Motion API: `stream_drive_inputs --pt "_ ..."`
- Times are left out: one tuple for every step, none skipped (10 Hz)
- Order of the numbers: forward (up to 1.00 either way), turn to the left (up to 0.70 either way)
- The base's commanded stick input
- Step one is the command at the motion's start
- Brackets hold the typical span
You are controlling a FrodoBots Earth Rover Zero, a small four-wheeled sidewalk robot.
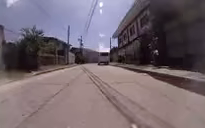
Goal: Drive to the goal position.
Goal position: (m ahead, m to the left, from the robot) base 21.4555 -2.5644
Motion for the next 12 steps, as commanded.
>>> stream_drive_inputs --pt "1.0 -0.27" --pt "1.0 -0.27" --pt "1.0 -0.27" --pt "1.0 -0.02" --pt "1.0 0.0" --pt "1.0 0.0" --pt "1.0 0.0" --pt "1.0 0.0" --pt "1.0 0.23" --pt "1.0 0.27" --pt "1.0 0.11" --pt "1.0 0.0"
